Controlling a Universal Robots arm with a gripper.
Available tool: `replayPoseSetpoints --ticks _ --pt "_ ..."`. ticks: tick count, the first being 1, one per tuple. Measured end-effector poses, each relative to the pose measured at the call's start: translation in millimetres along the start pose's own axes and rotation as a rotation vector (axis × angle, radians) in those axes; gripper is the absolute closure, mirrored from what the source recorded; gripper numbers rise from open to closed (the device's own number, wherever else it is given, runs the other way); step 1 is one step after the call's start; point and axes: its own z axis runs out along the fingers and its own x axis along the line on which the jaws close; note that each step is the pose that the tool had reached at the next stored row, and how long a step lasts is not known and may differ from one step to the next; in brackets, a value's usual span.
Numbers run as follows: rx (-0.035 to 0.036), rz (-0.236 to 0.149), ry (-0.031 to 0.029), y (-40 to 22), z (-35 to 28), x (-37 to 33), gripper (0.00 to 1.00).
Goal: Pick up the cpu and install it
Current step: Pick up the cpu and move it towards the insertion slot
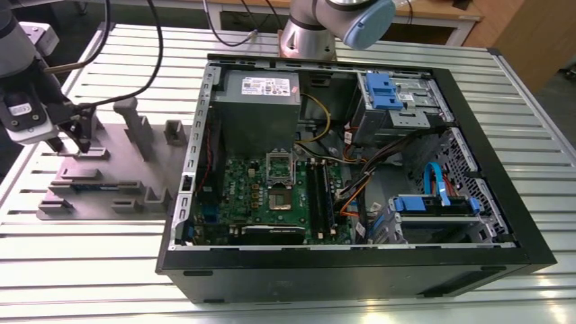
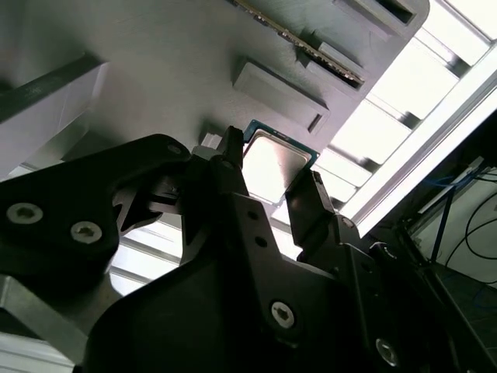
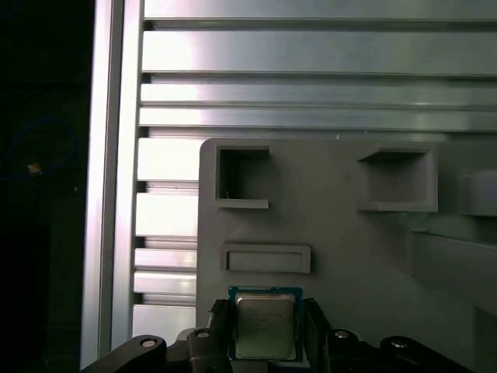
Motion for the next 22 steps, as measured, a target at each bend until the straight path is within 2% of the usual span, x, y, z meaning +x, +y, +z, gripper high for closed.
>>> replayPoseSetpoints --ticks 15,22 --pt "0.0 0.0 0.0 0.3 -7.2 0.3 0.53" --pt "0.0001 0.0 0.0002 0.4 -8.6 0.3 0.53"
